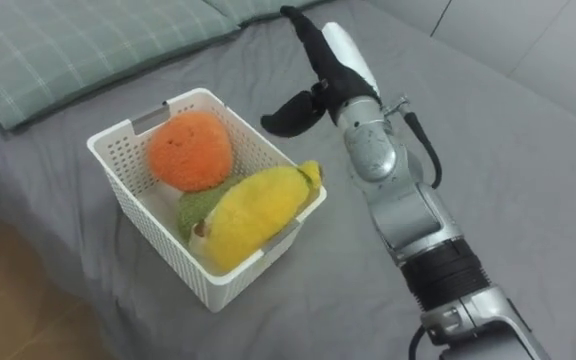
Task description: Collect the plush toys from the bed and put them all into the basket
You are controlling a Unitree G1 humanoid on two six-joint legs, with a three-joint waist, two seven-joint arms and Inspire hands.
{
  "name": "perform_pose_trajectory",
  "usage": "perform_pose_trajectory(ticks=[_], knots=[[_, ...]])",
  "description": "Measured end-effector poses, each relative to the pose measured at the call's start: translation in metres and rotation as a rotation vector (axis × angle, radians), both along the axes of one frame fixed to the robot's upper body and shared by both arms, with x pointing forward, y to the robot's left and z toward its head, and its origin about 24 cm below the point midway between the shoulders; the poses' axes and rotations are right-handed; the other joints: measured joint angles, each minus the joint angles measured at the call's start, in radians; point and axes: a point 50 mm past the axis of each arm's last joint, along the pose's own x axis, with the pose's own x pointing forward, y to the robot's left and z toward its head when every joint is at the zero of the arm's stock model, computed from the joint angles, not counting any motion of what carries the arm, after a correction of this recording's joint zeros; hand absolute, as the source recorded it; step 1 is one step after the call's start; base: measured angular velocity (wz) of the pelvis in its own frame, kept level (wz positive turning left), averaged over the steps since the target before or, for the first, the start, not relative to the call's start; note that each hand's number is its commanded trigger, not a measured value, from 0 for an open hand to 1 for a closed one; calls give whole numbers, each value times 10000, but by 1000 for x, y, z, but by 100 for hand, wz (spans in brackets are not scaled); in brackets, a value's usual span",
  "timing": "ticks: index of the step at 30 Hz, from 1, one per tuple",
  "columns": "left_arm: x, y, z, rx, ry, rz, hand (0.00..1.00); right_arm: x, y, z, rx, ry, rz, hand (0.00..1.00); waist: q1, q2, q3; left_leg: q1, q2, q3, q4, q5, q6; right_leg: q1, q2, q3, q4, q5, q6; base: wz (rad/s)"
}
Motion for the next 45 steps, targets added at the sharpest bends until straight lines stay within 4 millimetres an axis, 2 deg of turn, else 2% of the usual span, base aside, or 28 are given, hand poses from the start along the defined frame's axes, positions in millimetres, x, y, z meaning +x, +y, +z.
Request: perform_pose_trajectory(ticks=[2, 3, 4, 6, 7, 8, 10, 11, 13, 17, 18, 20, 21, 23, 25, 26, 27, 29, 31, 32, 35, 37, 38, 40, 41, 43, 45], knots=[[-2, 0, -1, -28, 56, 15, 0, -1, -9, -1, 349, -18, -368, 0, -106, 49, -33, 48, 35, 132, -58, 1, 2, -32, 8, 116, 6, 3, -4, -22], [-5, -1, -2, -56, 134, 26, 0, -1, -13, -1, 431, -80, -595, 0, -222, 147, -30, 106, 67, 245, -66, 0, 4, -31, 19, 187, 11, 13, -12, -23], [-8, -1, -2, -76, 179, 52, 0, -1, -18, 1, 596, -193, -761, 0, -471, 162, -90, 114, 90, 316, -67, -10, 14, -52, 17, 191, 10, 17, -14, -18], [-7, -3, -3, -136, 115, 52, 0, 0, -30, 7, 841, -558, -1188, 0, -693, 256, -118, 139, 132, 520, -153, -17, 23, -145, 20, 326, 10, 18, -14, -23], [-7, -4, -3, -152, 80, 43, 0, -1, -38, 11, 1030, -783, -1473, 0, -783, 296, -191, 171, 163, 672, -267, 0, 24, -208, 23, 447, 25, 27, -24, -37], [-6, -4, -3, -160, 42, 31, 0, -1, -41, 13, 1125, -909, -1609, 0, -840, 319, -205, 205, 174, 733, -285, 8, 25, -221, 29, 518, 24, 30, -26, -35], [-7, -5, -5, -258, 47, 19, 0, -3, -57, 19, 1461, -1348, -2220, 0, -1296, 410, -253, 450, 179, 925, -393, 8, 27, -119, 34, 647, 10, 31, -28, -23], [-7, -6, -5, -279, 51, 13, 0, -3, -61, 20, 1509, -1444, -2406, 0, -1403, 419, -250, 516, 185, 988, -439, 8, 27, -94, 38, 711, -1, 31, -28, -24], [-7, -7, -6, -305, -30, 0, 0, -9, -77, 21, 1649, -1697, -3039, 0, -1892, 422, -255, 683, 219, 1177, -604, 0, 32, -58, 59, 868, -17, 31, -28, -23], [-7, -7, -5, -329, -310, 133, 0, -29, -100, 11, 2240, -1863, -3994, 0, -2434, 437, -248, 879, 304, 1575, -691, -64, 18, -57, 108, 1122, -12, 31, -27, -31], [-7, -7, -5, -355, -429, 264, 0, -38, -111, 4, 2312, -1776, -4409, 0, -2600, 450, -252, 961, 319, 1639, -746, -87, 13, -37, 129, 1193, -11, 31, -27, -28], [-9, -4, -4, -344, -638, 515, 0, -53, -129, -8, 2424, -1620, -5213, 0, -2657, 476, -232, 1116, 377, 1896, -842, -121, -3, -45, 180, 1469, -10, 33, -28, -41], [-13, -1, -5, -289, -585, 643, 0, -63, -140, -16, 2471, -1511, -5755, 0, -2729, 524, -199, 1209, 443, 2086, -842, -184, -25, -29, 219, 1564, 9, 39, -34, -47], [-28, 0, -6, -248, -346, 831, 0, -78, -154, -27, 2595, -1381, -6473, 0, -2945, 606, -227, 1233, 491, 2210, -839, -259, -54, -40, 259, 1665, 9, 42, -37, -36], [-42, 1, -7, -250, -60, 953, 0, -98, -174, -37, 3024, -1339, -7623, 0, -3370, 699, -241, 1285, 543, 2456, -848, -296, -74, -90, 302, 1775, 13, 45, -42, -21], [-44, 1, -7, -230, -27, 997, 0, -103, -178, -39, 3063, -1318, -7876, 0, -3436, 714, -242, 1285, 552, 2463, -852, -299, -79, -94, 310, 1776, 13, 45, -42, -13], [-48, 3, -7, -174, 80, 1049, 0, -111, -185, -44, 3227, -1284, -8324, 0, -3645, 715, -241, 1308, 585, 2521, -859, -316, -107, -108, 344, 1836, 12, 46, -44, -20], [-56, 6, -7, -50, 245, 1241, 0, -126, -193, -55, 3243, -1053, -8879, 0, -3755, 709, -241, 1409, 674, 2705, -919, -353, -169, -81, 429, 1987, 3, 52, -56, -24], [-65, 8, -6, 13, 370, 1473, 0, -147, -206, -74, 3459, -551, -9838, 0, -3981, 685, -222, 1477, 739, 2796, -921, -384, -218, -56, 478, 2006, -6, 52, -57, -13], [-67, 8, -6, 24, 402, 1492, 0, -152, -209, -78, 3497, -418, -10125, 0, -4019, 686, -222, 1476, 756, 2845, -922, -393, -227, -77, 488, 2022, -5, 52, -57, -20], [-73, 10, -6, 132, 526, 1733, 0, -183, -217, -112, 3814, 727, -11425, 0, -4151, 663, -223, 1481, 821, 2982, -923, -440, -283, -103, 566, 2202, -18, 58, -110, -15], [-75, 10, -6, 200, 549, 1867, 0, -215, -221, -143, 4283, 1969, -12685, 0, -4229, 629, -214, 1529, 816, 2981, -897, -451, -299, -111, 572, 2225, -29, -7, -217, 0], [-76, 10, -6, 208, 550, 1906, 0, -223, -221, -151, 4395, 2271, -13062, 0, -4244, 575, -192, 1535, 815, 2981, -891, -451, -300, -113, 570, 2225, -29, -16, -231, 0], [-77, 9, -6, 182, 547, 2037, 0, -253, -216, -178, 5154, 3320, -14510, 0, -4376, 630, -197, 1554, 810, 2974, -898, -452, -304, -100, 574, 2252, -21, -43, -268, 0], [-78, 9, -6, 163, 557, 2129, 0, -259, -214, -183, 5381, 3540, -14812, 0, -4422, 675, -220, 1568, 808, 2973, -905, -452, -305, -89, 573, 2258, -22, -47, -270, 0], [-81, 9, -6, 168, 635, 2306, 0, -291, -208, -207, 5614, 4779, -16161, 0, -4505, 705, -212, 1595, 807, 2969, -923, -454, -307, -70, 576, 2242, -30, -49, -271, 0], [-83, 6, -7, 166, 666, 2359, 0, -314, -201, -219, 5867, 5457, -17117, 0, -4516, 765, -218, 1582, 807, 2977, -925, -454, -307, -125, 572, 2249, 4, -62, -280, -5]])
